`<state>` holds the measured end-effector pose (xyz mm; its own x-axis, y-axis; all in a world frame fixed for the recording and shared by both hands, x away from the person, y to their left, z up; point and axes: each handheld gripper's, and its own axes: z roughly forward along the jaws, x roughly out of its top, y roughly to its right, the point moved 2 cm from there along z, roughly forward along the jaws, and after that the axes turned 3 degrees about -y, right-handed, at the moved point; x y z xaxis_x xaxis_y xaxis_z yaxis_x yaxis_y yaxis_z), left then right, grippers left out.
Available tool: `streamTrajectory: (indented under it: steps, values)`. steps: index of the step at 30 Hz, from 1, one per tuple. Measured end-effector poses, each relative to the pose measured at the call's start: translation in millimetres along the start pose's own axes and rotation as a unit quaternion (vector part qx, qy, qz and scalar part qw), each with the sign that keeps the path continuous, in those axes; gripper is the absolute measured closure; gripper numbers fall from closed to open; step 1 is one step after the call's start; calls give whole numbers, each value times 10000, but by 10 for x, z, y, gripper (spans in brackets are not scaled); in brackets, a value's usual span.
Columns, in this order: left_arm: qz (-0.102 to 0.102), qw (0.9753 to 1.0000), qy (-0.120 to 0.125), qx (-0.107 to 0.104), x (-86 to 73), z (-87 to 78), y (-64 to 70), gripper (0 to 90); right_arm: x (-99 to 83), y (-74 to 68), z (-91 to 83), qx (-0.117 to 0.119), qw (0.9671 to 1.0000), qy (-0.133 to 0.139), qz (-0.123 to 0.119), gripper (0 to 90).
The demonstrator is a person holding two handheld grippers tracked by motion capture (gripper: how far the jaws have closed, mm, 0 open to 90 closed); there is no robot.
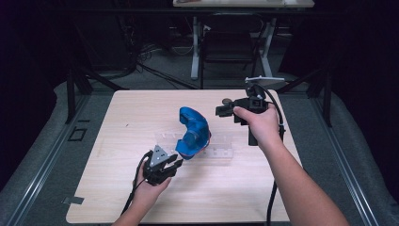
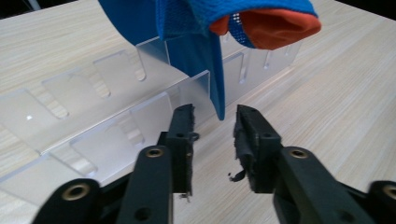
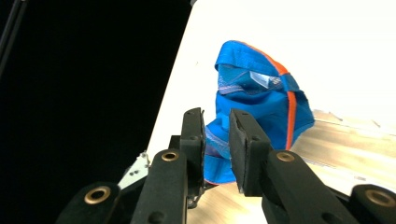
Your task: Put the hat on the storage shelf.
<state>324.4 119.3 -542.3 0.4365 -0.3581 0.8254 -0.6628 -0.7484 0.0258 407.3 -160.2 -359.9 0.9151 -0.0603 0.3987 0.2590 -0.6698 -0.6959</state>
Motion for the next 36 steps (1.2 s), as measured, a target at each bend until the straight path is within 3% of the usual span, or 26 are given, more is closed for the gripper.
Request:
streamTrajectory:
  steps: [9, 18, 24, 30, 36]
  values:
    - [-129, 9999, -8, 97, -113, -163, -139, 524, -52, 37, -71, -566, 9980, 153, -231, 653]
    - [-321, 9992, -38, 229, -232, -338, -306, 443, -140, 90, -131, -1089, 9923, 216, -542, 544]
    - [-372, 9989, -80, 262, -291, -450, -347, 438, -232, 197, -148, -1067, 9921, 236, -618, 506]
    - [-462, 9987, -66, 223, -369, -520, -359, 430, -342, 321, -205, -1004, 9932, 227, -537, 483]
    - [-530, 9984, -59, 178, -438, -578, -364, 414, -541, 393, -278, -955, 9932, 281, -606, 448]
